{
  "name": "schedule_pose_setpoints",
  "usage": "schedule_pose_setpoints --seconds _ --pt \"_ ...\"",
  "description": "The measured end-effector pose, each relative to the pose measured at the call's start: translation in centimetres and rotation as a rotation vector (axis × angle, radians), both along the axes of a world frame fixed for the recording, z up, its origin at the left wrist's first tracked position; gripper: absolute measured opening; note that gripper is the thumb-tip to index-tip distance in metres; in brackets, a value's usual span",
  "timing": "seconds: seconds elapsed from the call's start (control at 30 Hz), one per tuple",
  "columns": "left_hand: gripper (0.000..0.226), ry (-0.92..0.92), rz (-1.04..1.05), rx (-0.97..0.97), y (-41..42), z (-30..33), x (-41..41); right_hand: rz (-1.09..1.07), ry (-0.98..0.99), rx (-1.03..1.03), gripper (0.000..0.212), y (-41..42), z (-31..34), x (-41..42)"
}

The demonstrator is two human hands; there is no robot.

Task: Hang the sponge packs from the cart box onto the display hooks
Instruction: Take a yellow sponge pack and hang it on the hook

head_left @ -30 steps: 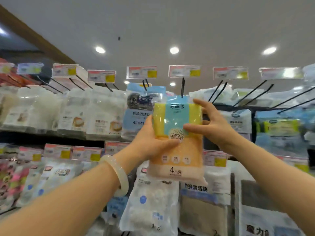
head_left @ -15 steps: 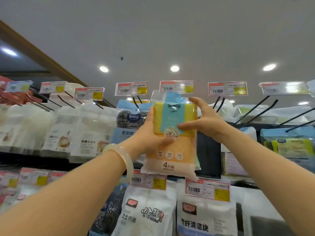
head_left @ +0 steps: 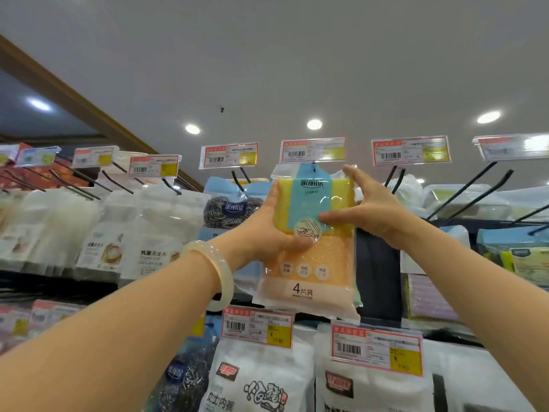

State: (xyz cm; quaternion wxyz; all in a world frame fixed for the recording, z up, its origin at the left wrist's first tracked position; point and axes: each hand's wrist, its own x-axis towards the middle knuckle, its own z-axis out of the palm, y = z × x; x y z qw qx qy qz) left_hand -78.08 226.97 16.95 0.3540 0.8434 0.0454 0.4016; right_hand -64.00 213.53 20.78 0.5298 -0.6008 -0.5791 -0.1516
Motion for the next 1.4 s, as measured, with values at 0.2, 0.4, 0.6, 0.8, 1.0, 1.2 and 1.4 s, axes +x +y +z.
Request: schedule_pose_setpoints --seconds 0.2,0.4,0.6,0.8,1.0,1.2,1.4 --pt "0.12 0.015 0.051 -0.018 0.0 1.1 0.2 0.058 0.027 -0.009 0.101 0.4 1.0 0.0" --pt "0.121 0.015 0.059 -0.037 0.9 0.9 0.3 0.059 0.027 -0.027 0.101 1.2 1.3 0.2" --pt "0.12 0.05 0.037 -0.097 1.5 0.4 0.7 -0.019 -0.012 -0.063 0.105 1.3 1.1 0.3" --pt "0.122 0.058 0.03 -0.084 1.5 0.7 0.9 0.014 0.017 -0.034 0.099 1.1 0.9 0.7" --pt "0.123 0.047 0.02 -0.087 1.8 0.7 1.1 0.003 0.01 -0.06 0.089 1.1 1.1 0.1" --pt "0.121 0.048 0.022 -0.084 2.0 0.4 1.7 -0.14 -0.03 -0.107 0.091 1.9 0.9 -0.5" --pt "0.117 0.028 0.189 0.077 2.1 -1.3 2.5 -0.377 -0.146 -0.196 0.103 2.7 -0.6 -0.5"
